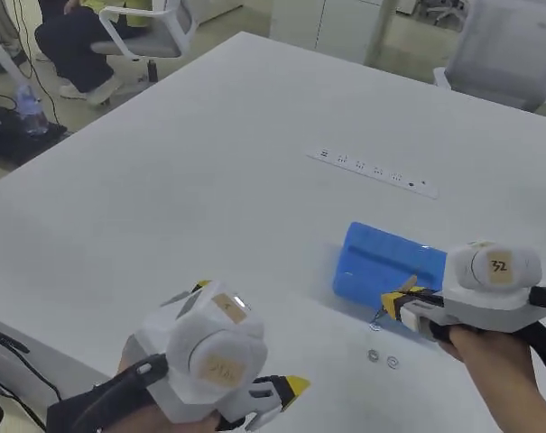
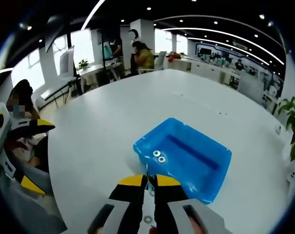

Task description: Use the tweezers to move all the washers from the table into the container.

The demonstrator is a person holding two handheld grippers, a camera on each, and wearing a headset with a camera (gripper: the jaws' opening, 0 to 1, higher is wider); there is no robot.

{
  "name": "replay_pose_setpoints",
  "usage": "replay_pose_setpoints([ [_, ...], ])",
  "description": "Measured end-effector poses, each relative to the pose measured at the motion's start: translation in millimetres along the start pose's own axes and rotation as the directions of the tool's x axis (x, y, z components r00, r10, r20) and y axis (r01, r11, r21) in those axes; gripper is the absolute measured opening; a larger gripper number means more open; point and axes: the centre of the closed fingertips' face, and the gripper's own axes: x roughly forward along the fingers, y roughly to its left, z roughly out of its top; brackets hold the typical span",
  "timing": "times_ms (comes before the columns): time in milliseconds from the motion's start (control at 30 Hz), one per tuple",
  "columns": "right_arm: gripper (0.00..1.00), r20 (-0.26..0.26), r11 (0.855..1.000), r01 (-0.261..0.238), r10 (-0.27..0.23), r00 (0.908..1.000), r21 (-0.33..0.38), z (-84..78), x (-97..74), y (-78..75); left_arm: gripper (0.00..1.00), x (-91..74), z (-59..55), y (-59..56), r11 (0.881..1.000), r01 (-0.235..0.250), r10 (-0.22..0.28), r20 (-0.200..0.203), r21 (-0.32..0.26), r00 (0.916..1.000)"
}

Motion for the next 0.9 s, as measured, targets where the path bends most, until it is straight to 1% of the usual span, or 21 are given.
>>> replay_pose_setpoints([
  [100, 0.04, -0.010, 1.000, -0.001, 0.001, 1.0000, 0.003, -3.6, 2.7, 0.1, 0.93, 0.1, -0.2, -0.4, 1.000, 0.001, -0.001, -0.002, 0.005, 1.0000],
  [167, 0.04, -0.026, 1.000, 0.003, -0.003, 0.9997, -0.001, -7.4, 4.8, -0.5, 0.93, 0.0, -0.9, 0.1, 1.000, -0.002, 0.002, -0.005, 0.004, 1.0000],
  [300, 0.04, -0.027, 1.000, 0.000, 0.000, 0.9996, 0.007, -8.9, 6.5, 0.8, 0.93, -0.2, -0.8, 1.2, 1.000, -0.005, 0.005, -0.004, -0.001, 1.0000],
  [433, 0.04, -0.038, 1.000, 0.002, -0.001, 0.9993, 0.008, -13.2, 9.0, -0.6, 0.93, 0.1, -1.6, 0.9, 1.000, -0.005, 0.005, -0.010, 0.003, 0.9999],
  [467, 0.04, -0.024, 1.000, 0.003, -0.003, 0.9997, 0.011, -11.3, 8.6, -0.7, 0.93, 0.2, -2.1, 0.7, 1.000, -0.004, 0.004, -0.013, 0.004, 0.9999],
  [500, 0.04, -0.029, 1.000, 0.004, -0.004, 0.9996, 0.012, -12.1, 8.2, -0.8, 0.93, 0.3, -2.4, 0.5, 1.000, -0.003, 0.004, -0.014, 0.004, 0.9999],
  [600, 0.04, -0.019, 1.000, -0.002, 0.003, 0.9998, 0.018, -12.2, 8.3, 0.9, 0.93, 0.7, -2.6, 0.6, 1.000, -0.004, 0.004, -0.016, 0.005, 0.9999],
  [700, 0.03, -0.003, 1.000, 0.001, -0.001, 1.0000, 0.011, -14.2, 7.1, 1.0, 0.93, 0.8, -2.8, 0.4, 1.000, -0.003, 0.003, -0.018, 0.005, 0.9998],
  [800, 0.03, -0.002, 1.000, 0.009, -0.009, 1.0000, 0.005, -15.1, 5.9, -0.5, 0.93, 1.3, -3.3, 0.5, 1.000, -0.005, 0.005, -0.020, 0.008, 0.9998],
  [900, 0.02, -0.004, 1.000, 0.011, -0.011, 0.9999, 0.015, -16.6, 4.7, -1.8, 0.93, 1.2, -3.1, 0.5, 1.000, -0.005, 0.005, -0.019, 0.007, 0.9998],
])
